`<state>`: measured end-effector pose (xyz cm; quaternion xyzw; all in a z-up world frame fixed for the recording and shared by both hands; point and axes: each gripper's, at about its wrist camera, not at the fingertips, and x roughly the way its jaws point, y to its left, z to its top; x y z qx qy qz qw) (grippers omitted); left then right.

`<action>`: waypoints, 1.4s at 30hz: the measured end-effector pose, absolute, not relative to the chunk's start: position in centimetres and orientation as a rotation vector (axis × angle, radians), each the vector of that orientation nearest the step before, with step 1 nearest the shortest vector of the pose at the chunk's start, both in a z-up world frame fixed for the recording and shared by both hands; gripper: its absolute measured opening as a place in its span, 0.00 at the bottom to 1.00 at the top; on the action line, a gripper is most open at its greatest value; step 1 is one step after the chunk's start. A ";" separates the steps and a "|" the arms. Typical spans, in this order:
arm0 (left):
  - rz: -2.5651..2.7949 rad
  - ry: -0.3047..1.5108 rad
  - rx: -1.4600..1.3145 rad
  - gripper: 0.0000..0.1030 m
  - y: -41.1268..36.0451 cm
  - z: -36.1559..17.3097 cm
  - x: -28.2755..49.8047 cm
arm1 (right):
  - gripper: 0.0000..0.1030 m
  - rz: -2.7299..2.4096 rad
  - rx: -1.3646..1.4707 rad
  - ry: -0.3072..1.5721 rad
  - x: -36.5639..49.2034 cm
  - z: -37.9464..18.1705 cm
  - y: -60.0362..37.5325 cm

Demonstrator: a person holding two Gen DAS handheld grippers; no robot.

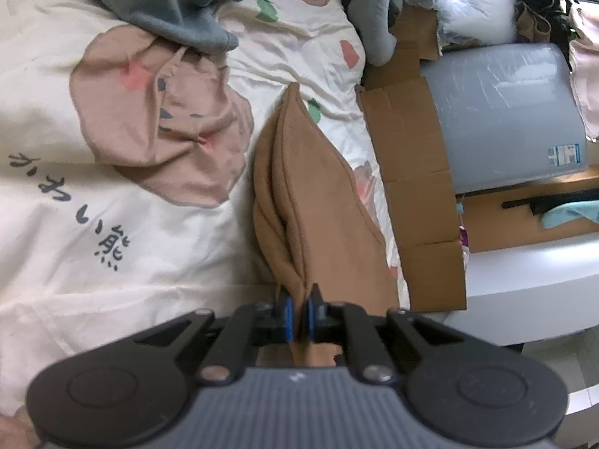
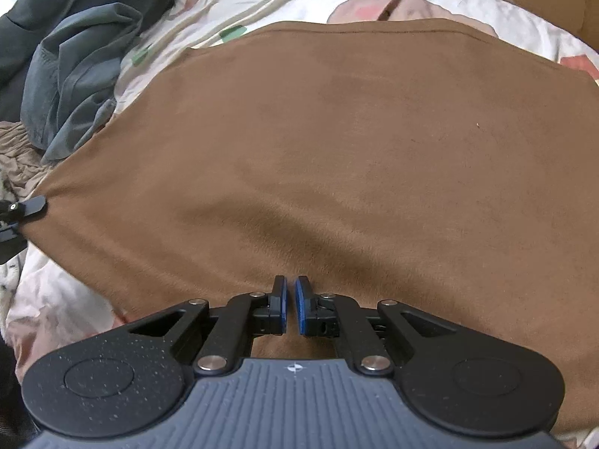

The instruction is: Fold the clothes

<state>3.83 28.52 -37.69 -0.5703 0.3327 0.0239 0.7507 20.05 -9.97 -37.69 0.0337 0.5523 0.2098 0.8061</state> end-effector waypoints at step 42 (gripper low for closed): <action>0.114 0.784 -1.238 0.07 29.2 -39.1 2.7 | 0.20 0.291 0.035 1.098 26.0 -38.0 -8.5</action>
